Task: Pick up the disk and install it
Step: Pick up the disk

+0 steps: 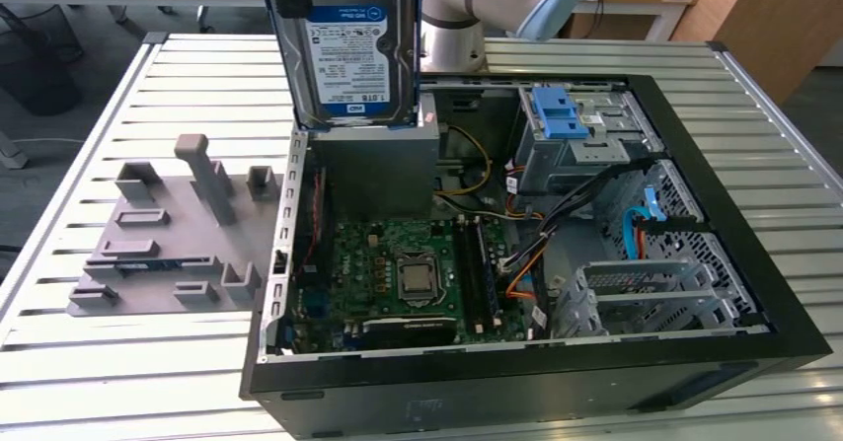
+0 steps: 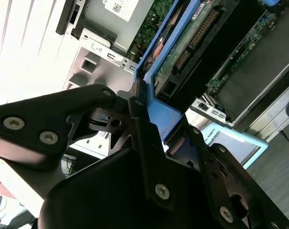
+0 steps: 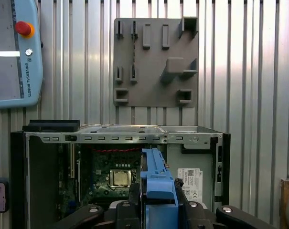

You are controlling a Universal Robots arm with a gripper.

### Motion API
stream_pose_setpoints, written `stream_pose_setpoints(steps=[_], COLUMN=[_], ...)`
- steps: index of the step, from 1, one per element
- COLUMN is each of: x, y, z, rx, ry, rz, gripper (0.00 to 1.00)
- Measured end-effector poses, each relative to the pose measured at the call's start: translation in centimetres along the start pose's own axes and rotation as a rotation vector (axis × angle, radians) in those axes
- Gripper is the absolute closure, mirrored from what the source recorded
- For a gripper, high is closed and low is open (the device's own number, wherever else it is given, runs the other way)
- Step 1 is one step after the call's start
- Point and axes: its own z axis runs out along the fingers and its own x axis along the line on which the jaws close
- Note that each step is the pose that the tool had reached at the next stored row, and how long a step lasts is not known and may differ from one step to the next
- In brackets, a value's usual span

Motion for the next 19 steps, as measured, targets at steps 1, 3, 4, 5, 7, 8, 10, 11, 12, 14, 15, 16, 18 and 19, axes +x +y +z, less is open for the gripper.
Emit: stream_pose_setpoints(steps=[1, 3, 4, 5, 7, 8, 10, 11, 12, 14, 15, 16, 18, 19], x=[0.0, -0.01, 0.0, -0.01, -0.02, -0.02, -0.02, -0.02, 0.02, 0.32, 0.51, 0.62, 0.7, 0.7], y=[-0.05, -0.3, -0.5, -0.78, -1.42, -1.75, -1.88, -1.89, -1.92, -2.16, -2.26, -2.37, -2.85, -3.23], z=[0.0, 0.01, 0.02, 0.02, 0.04, 0.07, 0.07, 0.07, 0.09, 0.21, 0.3, 0.43, 0.61, 0.71], rx=[-0.0001, -0.0008, -0.0014, -0.0023, -0.005, -0.0067, -0.0076, -0.0076, -0.0076, -0.0076, -0.0076, -0.0074, -0.008, -0.0086], ry=[0.0001, 0.0001, 0.0, 0.0001, 0.0001, 0.0, 0.0001, 0.0001, 0.0001, -0.0001, 0.0, -0.0003, 0.0003, 0.0002], rz=[0.0, 0.0, 0.0, 0.0, 0.0, 0.0, 0.0, 0.0, 0.0, 0.0, 0.0, 0.0, 0.0, 0.0], gripper=[0.64, 0.64, 0.64, 0.64, 0.64, 0.64, 0.64, 0.64, 0.64, 0.64, 0.64, 0.64, 0.64, 0.64])
